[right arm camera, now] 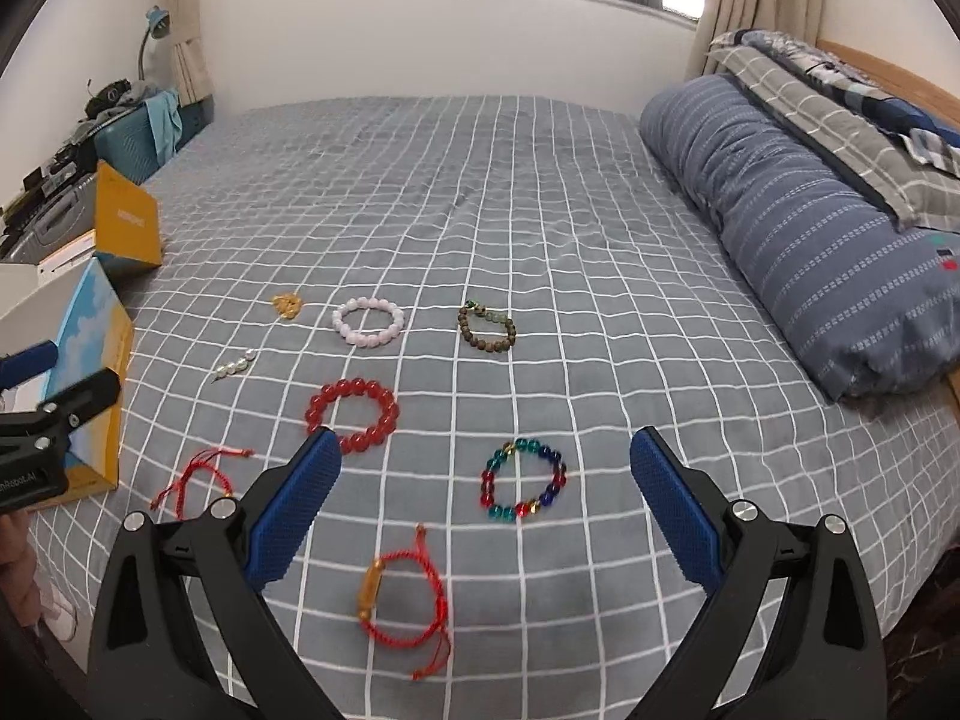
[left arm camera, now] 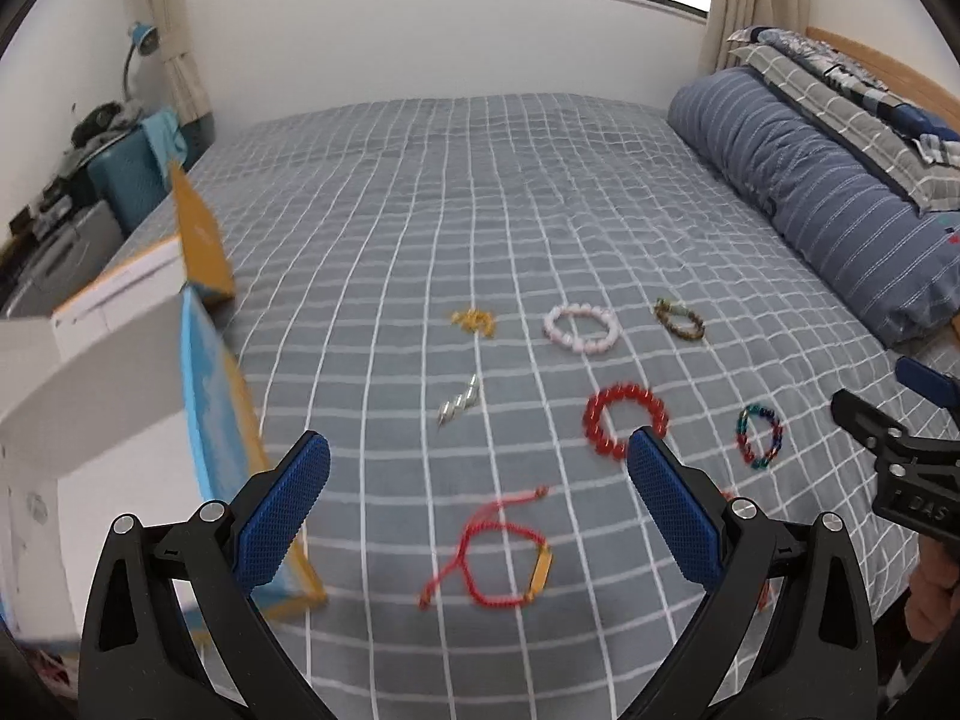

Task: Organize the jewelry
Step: 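Grasp the pearl pin with the left tool while the right tool grasps the red bead bracelet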

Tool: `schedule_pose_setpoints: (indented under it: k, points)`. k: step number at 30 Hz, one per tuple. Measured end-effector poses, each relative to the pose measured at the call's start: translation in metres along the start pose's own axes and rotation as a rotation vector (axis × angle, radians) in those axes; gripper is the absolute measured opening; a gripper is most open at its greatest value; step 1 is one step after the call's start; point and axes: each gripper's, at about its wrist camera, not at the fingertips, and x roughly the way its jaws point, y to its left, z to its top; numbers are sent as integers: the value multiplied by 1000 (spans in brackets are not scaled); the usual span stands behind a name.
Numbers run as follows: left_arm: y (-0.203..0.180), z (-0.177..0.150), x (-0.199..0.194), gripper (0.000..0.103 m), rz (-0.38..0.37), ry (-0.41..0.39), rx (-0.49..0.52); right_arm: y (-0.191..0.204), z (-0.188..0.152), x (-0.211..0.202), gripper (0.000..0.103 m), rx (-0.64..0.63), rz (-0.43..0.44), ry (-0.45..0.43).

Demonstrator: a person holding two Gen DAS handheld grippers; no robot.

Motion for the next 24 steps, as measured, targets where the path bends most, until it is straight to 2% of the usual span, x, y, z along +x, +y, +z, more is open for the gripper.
schedule_pose_setpoints:
  k: [3,6,10,15,20,22,24]
  points:
    - [0,12,13,97,-12,24,-4,-1,12,16,93,-4,-1,44]
    - [3,21,31,97,8,45,-5,4,21,37,93,-7,23,94]
    - [8,27,62,97,34,90,-7,14,26,61,88,0,67,160]
    - [17,26,103,96,8,160,-26,33,31,92,82,-3,112,228]
    - [22,24,132,96,-1,199,-34,45,27,131,71,10,150,336]
    - [21,23,146,96,-33,232,-25,46,25,141,67,21,156,363]
    - [20,20,158,93,-19,258,-11,49,21,151,63,26,164,388]
